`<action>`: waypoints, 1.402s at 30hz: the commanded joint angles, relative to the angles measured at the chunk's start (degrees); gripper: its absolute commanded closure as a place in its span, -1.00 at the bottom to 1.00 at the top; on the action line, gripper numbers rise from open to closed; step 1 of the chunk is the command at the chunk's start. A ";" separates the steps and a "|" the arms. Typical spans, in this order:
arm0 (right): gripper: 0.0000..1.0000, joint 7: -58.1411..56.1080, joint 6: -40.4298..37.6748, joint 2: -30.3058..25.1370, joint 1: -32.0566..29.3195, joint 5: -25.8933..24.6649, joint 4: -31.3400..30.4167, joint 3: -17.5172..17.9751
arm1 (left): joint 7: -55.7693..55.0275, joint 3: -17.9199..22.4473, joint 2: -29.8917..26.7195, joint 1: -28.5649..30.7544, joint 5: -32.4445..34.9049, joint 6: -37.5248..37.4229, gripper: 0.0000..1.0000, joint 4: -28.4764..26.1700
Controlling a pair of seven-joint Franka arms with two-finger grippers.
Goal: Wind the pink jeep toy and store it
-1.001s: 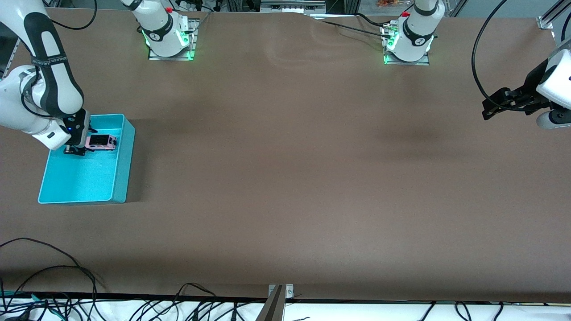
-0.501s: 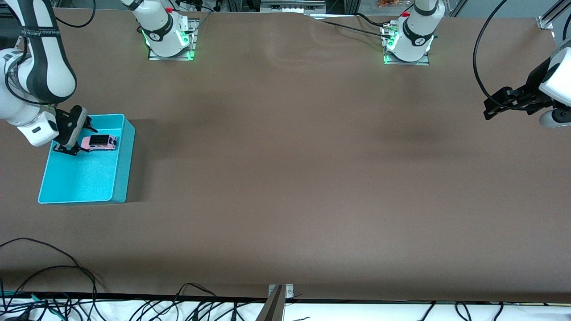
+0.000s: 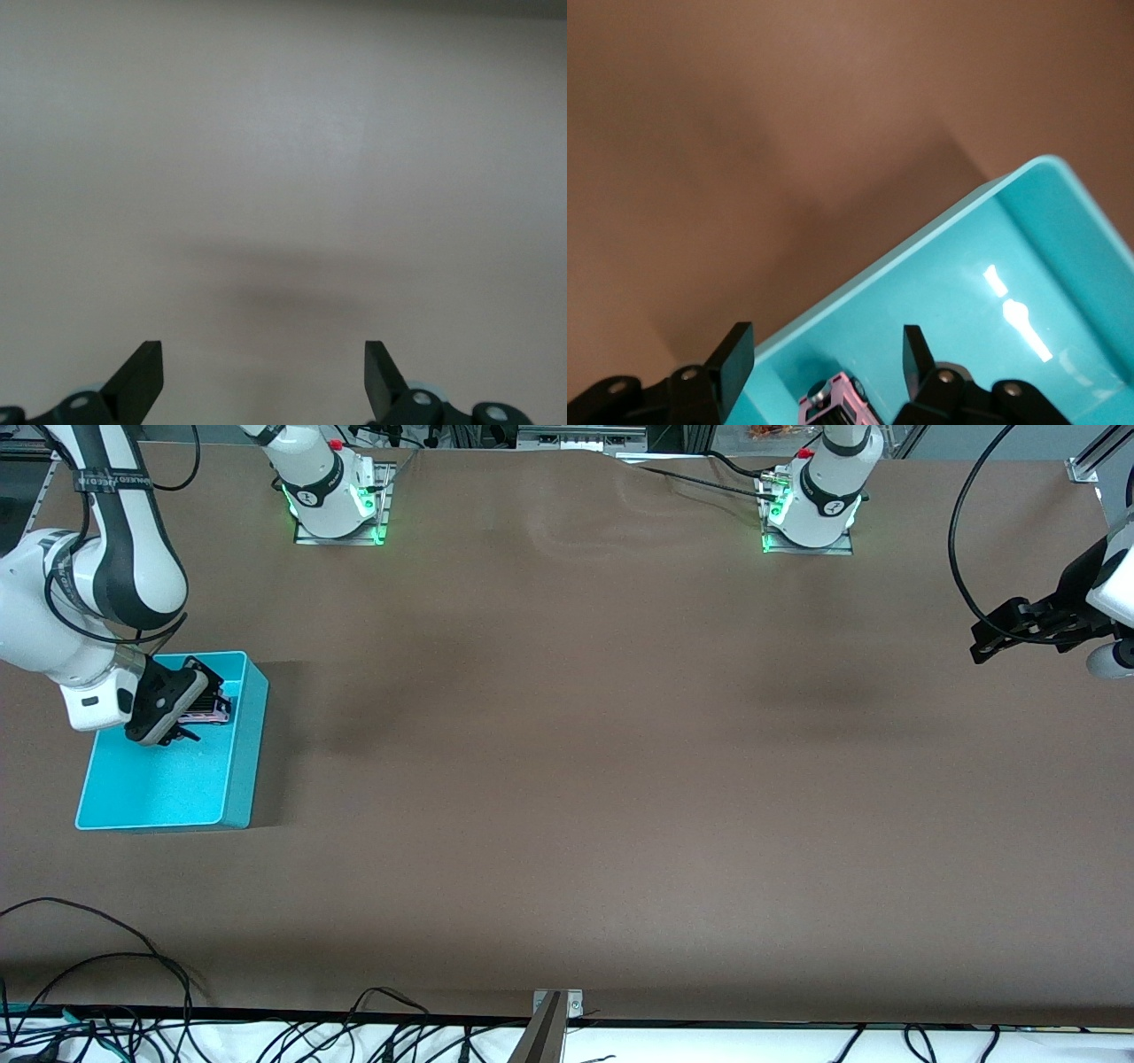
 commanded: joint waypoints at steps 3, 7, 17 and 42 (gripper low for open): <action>-0.52 13.92 -4.54 -0.50 -0.17 -0.01 5.30 1.57 | -0.57 0.05 -0.06 0.12 0.00 -0.73 -1.00 1.00; -0.52 20.61 -6.12 -0.32 -0.26 -0.01 5.65 2.45 | -0.57 -0.04 -0.06 0.12 -0.08 -0.73 -1.00 1.00; -0.57 40.82 -12.62 -0.23 -0.26 -0.44 12.41 4.47 | -0.57 0.13 -0.14 0.55 -0.26 -0.73 -1.00 1.00; -1.00 68.17 -31.78 -0.32 -0.17 -8.00 28.59 8.52 | -0.40 0.05 -0.14 1.70 -0.61 -0.73 -1.00 1.79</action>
